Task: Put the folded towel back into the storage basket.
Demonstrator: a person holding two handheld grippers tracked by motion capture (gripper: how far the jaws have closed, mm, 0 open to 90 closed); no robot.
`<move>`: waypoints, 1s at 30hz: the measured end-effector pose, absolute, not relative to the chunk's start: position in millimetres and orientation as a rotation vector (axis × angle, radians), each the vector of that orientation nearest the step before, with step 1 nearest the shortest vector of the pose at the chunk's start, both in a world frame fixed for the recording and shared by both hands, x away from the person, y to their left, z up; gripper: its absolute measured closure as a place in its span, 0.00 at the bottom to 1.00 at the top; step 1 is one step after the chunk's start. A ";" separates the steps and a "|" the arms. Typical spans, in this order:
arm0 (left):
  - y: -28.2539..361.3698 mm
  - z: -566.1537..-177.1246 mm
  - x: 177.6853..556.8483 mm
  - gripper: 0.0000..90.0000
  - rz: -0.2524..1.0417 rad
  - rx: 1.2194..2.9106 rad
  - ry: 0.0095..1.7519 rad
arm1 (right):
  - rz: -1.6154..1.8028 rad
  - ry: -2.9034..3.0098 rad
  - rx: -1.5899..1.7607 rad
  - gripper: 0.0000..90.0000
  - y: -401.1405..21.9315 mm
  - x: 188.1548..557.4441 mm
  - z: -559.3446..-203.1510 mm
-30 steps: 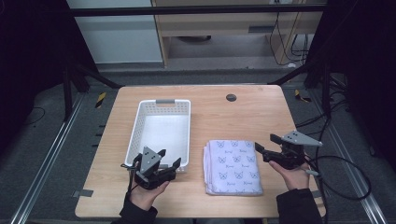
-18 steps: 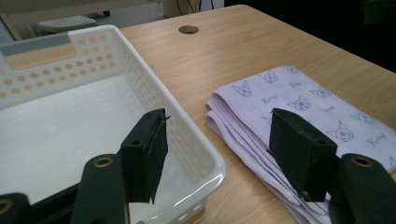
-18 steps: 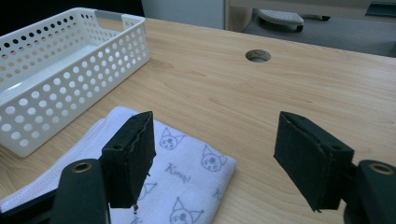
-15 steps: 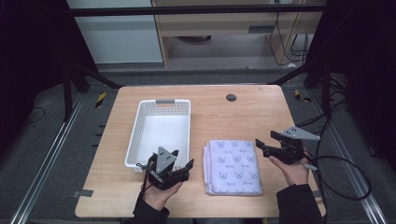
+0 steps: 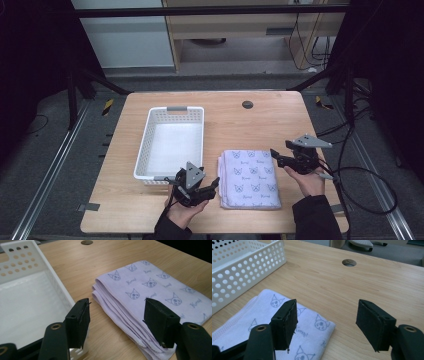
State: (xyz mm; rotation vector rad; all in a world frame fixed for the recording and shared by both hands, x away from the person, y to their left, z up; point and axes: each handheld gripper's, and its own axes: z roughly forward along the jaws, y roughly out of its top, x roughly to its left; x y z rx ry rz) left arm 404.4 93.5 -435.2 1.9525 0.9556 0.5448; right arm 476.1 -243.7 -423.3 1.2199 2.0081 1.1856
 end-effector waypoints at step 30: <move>58.9 -471.8 407.0 0.43 0.471 2.068 0.969 | 1.167 2.038 1.293 0.45 -244.3 488.4 -454.3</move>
